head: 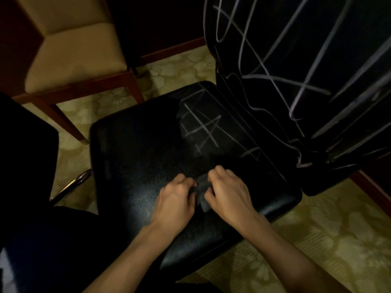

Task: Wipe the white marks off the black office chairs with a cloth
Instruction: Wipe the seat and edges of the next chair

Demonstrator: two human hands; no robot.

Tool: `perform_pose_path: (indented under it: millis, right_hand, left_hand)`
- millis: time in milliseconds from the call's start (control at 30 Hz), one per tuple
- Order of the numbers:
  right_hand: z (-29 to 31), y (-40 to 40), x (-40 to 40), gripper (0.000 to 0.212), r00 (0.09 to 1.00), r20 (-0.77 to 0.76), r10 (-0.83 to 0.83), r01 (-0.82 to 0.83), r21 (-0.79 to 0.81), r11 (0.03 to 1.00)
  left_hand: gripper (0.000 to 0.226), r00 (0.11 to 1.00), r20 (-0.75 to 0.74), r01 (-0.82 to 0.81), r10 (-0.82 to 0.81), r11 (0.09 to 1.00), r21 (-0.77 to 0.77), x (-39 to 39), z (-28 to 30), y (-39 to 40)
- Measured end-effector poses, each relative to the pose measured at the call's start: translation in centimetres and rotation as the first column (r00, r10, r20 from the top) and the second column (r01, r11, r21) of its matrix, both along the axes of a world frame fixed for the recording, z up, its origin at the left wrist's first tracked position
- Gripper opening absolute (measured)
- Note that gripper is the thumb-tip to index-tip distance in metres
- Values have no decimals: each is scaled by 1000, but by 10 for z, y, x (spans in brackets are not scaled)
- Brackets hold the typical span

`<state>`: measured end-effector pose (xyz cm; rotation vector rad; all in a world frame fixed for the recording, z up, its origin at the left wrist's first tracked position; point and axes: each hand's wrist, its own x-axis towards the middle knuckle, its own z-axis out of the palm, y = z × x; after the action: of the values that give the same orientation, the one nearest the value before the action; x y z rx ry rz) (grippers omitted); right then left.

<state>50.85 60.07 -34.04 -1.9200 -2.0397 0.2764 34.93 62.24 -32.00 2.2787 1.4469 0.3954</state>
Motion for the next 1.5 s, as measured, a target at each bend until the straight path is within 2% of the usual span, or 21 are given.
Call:
perform_pose_path:
  millis: [167, 300, 500, 567, 667, 767, 867, 967, 1067, 1233, 1367, 1500]
  right_hand:
    - [-6, 16, -5, 17, 997, 26, -71, 70, 20, 997]
    - [-7, 38, -8, 17, 998, 20, -64, 63, 20, 998]
    - [-7, 170, -13, 18, 994, 83, -65, 62, 48, 997]
    - [-6, 218, -17, 24, 991, 85, -101, 98, 31, 995]
    - [-9, 258, -21, 21, 987, 97, -130, 129, 21, 991]
    - [-6, 248, -19, 21, 990, 60, -128, 128, 13, 992]
    - [1, 201, -15, 22, 997, 9, -71, 71, -20, 997]
    - [4, 152, -19, 19, 1000, 21, -8, 8, -4, 1000]
    - [-1, 152, -23, 17, 1000, 20, 23, -23, 4, 1000]
    - [-7, 244, -54, 16, 996, 17, 87, -87, 58, 994]
    - [-6, 317, -81, 21, 994, 50, 95, -98, 77, 992]
    - [-6, 355, -81, 21, 990, 105, 99, -107, 73, 992]
  left_hand:
    - [15, 999, -16, -44, 44, 999, 10, 8, 0, 28]
    - [13, 999, 4, -50, 50, 999, 12, 4, -3, 44]
    - [15, 988, -26, -149, 153, 983, 102, 9, -7, 161]
    - [15, 978, -37, -203, 207, 975, 95, 11, -8, 202]
    - [20, 963, -60, -259, 262, 964, 56, 14, -7, 240]
    - [21, 965, -77, -251, 252, 968, 13, 16, 0, 240]
    - [16, 985, -23, -170, 169, 985, -36, 4, 0, 204]
    - [9, 995, 66, -70, 69, 997, 16, -16, -9, 154]
    - [10, 994, 97, -61, 55, 996, 65, -28, -19, 142]
    - [14, 973, 40, -230, 227, 960, 163, -46, -19, 224]
    - [19, 931, 2, -362, 365, 922, 135, -59, -17, 290]
    - [20, 919, -40, -388, 392, 917, 91, -52, -19, 328]
